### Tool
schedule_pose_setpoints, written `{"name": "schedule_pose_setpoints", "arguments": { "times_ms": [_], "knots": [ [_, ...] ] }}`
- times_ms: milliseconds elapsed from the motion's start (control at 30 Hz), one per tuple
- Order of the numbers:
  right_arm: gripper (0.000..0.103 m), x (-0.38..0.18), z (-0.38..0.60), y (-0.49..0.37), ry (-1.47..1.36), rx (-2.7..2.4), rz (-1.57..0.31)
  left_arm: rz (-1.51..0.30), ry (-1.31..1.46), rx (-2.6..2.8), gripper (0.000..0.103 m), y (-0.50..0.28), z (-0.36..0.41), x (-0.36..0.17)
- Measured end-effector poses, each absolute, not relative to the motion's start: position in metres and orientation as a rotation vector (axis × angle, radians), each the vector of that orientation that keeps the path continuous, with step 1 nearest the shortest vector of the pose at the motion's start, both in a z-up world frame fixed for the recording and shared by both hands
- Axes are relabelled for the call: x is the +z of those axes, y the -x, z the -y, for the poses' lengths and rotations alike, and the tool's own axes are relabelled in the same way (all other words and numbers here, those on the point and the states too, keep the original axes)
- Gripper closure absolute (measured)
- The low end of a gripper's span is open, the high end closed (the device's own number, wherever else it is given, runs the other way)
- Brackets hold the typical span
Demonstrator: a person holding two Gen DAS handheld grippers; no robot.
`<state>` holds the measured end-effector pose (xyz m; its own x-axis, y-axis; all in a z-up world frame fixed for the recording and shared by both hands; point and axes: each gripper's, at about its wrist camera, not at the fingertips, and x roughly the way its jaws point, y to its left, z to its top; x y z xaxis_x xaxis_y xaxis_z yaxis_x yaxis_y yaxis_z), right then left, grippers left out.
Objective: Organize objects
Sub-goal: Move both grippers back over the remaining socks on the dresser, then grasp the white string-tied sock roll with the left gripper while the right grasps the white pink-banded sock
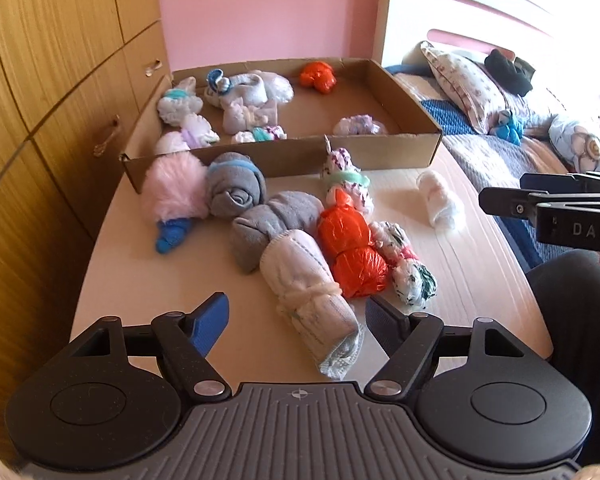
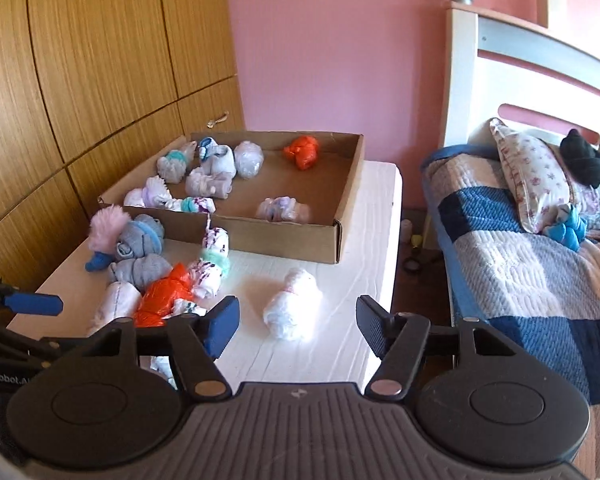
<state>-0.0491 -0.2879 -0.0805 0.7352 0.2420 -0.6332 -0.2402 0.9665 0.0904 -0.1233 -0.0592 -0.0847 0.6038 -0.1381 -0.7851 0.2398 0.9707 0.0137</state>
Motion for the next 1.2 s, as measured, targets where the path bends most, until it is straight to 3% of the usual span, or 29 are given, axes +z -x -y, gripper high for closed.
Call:
{"name": "schedule_pose_setpoints", "arguments": {
  "times_ms": [633, 800, 967, 1033, 1167, 1200],
  "knots": [
    [0.049, -0.108, 0.271, 0.033, 0.019, 0.276, -0.755, -0.933, -0.127, -0.153, 0.023, 0.105, 0.050, -0.109],
    [0.053, -0.114, 0.265, 0.025, 0.039, 0.278, -0.760, -0.933, -0.139, -0.158, 0.037, 0.103, 0.051, -0.110],
    [0.054, -0.117, 0.265, 0.020, 0.027, 0.267, -0.763, -0.930, -0.141, -0.160, 0.042, 0.101, 0.049, -0.111],
    [0.061, -0.119, 0.264, 0.019, 0.029, 0.271, -0.769, -0.929, -0.140, -0.166, 0.044, 0.101, 0.049, -0.111],
    [0.077, -0.121, 0.257, 0.019, 0.056, 0.292, -0.776, -0.921, -0.142, -0.184, 0.059, 0.102, 0.050, -0.109],
    [0.077, -0.121, 0.256, 0.020, 0.067, 0.293, -0.776, -0.921, -0.145, -0.188, 0.059, 0.103, 0.050, -0.109]
  ]
}}
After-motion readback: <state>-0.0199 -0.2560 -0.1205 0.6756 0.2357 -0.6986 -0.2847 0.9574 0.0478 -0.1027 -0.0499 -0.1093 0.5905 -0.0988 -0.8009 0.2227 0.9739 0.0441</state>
